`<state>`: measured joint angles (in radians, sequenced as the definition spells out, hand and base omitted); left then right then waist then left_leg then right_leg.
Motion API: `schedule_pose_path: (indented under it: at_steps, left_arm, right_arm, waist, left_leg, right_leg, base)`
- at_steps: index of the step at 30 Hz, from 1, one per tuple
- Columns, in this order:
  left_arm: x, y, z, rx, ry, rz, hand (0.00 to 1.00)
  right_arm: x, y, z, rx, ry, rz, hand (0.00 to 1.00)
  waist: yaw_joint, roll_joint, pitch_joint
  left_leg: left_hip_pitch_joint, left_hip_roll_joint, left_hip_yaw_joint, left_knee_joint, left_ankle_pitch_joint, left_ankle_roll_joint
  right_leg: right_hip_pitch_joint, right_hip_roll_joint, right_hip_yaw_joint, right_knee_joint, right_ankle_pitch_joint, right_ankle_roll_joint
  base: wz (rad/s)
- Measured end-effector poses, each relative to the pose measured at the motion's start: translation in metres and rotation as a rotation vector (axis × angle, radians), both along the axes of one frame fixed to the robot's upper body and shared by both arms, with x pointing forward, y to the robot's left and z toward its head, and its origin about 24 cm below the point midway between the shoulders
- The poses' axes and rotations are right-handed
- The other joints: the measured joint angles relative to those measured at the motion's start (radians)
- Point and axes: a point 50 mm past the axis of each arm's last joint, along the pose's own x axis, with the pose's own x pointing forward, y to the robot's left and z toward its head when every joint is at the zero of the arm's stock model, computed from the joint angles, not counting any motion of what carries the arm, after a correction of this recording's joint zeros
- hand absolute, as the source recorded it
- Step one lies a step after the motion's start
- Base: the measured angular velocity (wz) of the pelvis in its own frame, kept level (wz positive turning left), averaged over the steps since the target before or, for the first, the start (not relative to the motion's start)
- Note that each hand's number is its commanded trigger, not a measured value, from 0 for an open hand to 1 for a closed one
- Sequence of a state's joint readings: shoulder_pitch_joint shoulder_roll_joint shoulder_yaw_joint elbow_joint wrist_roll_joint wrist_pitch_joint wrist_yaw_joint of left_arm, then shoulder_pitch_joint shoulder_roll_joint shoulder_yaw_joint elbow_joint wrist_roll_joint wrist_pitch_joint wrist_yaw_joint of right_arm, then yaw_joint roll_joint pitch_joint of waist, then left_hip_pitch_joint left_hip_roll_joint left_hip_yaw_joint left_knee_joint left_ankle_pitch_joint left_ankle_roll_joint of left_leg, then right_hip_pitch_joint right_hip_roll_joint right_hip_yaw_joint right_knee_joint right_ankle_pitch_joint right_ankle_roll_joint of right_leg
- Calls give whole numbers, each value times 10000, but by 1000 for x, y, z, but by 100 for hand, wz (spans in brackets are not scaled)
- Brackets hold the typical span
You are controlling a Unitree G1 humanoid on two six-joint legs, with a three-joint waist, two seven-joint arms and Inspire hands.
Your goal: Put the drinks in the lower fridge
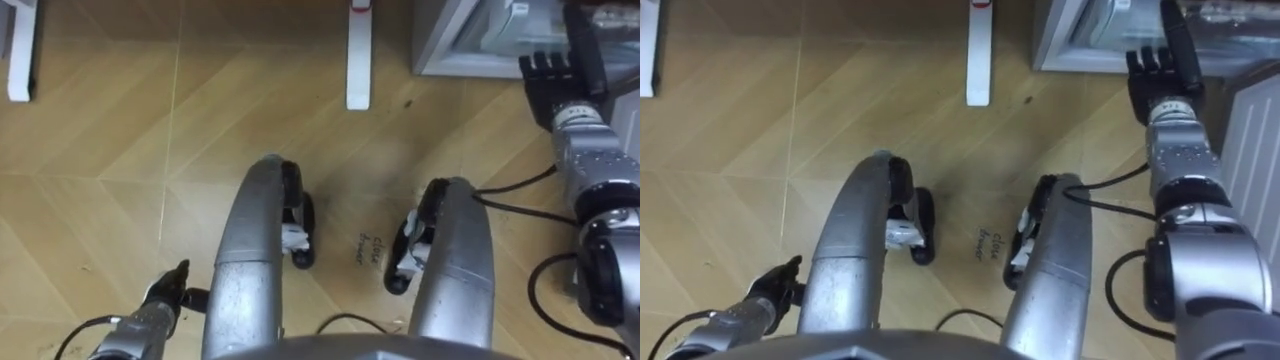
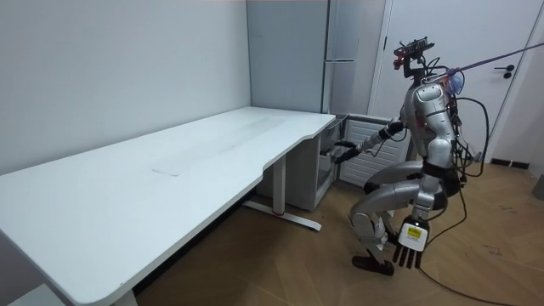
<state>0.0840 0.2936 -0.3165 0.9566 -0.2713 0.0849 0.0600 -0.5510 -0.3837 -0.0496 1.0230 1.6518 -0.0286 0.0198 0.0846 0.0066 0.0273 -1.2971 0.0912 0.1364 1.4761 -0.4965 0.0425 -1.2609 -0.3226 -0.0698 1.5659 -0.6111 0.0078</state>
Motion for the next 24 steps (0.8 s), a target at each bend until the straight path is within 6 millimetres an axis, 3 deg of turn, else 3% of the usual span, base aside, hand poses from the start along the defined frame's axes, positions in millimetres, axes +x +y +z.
schedule_pose_path:
  at_steps: [8, 13, 24]
  left_arm:
    - [-3, 5, 3, 192, -207, 4, 0]
    - [-17, 6, 3, 144, -119, 2, 0]
    - [-35, 12, 5, 61, -284, 297, 0]
  right_arm:
    - [10, 8, 12, -201, 563, 201, 0]
    - [13, 12, 14, -272, 980, 247, 0]
    - [20, 16, 31, -210, 1747, -467, 0]
  waist:
    - [-74, -129, 47]
    - [-46, -327, 46]
    - [229, -352, 41]
  left_leg:
    - [-10, 9, 15, -2, 0, 0]
    - [5, -3, 5, -2, 3, -5]
    - [5, 19, -7, -2, 3, -5]
  right_leg:
    - [-31, -275, -129, 49, -5, -11]
    - [-33, -270, -150, 60, -21, -43]
    - [-18, -282, -170, 61, -35, -70]
  base:
    - [0]
    - [0]
    - [0]
